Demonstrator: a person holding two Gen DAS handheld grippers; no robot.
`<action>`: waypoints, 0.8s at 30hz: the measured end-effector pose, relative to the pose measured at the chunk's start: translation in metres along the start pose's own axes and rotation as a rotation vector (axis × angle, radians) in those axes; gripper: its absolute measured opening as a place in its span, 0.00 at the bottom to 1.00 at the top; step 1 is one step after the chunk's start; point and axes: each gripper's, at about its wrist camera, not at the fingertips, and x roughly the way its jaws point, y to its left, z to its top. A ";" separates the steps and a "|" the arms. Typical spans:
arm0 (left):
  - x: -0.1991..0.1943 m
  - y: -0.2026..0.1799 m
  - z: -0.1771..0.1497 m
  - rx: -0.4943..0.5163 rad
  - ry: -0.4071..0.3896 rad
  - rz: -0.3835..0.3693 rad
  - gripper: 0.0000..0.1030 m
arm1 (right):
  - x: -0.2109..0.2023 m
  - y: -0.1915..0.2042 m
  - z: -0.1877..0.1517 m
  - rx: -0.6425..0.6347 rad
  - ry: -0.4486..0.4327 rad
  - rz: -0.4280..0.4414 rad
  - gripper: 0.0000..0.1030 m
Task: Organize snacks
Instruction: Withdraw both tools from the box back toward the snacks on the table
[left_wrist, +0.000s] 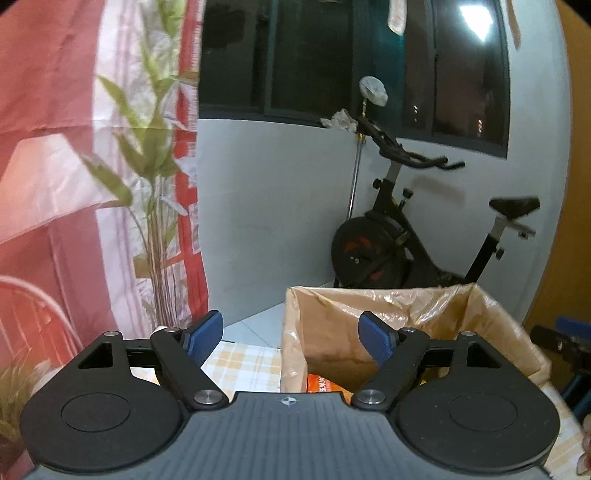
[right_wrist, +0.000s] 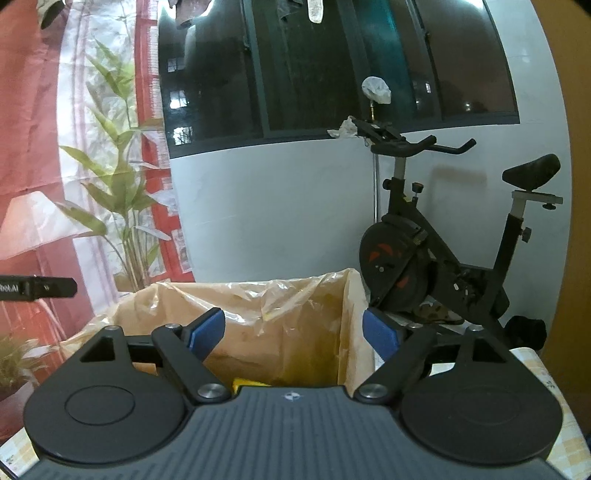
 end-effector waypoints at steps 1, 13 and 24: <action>-0.005 0.002 0.001 -0.012 0.000 0.005 0.80 | -0.005 -0.001 0.001 0.000 -0.002 0.003 0.82; -0.053 0.028 -0.025 -0.082 0.059 0.011 0.80 | -0.055 -0.011 -0.015 0.013 0.029 0.037 0.84; -0.088 0.053 -0.084 -0.055 0.076 0.064 0.80 | -0.079 -0.023 -0.057 0.023 0.085 0.028 0.84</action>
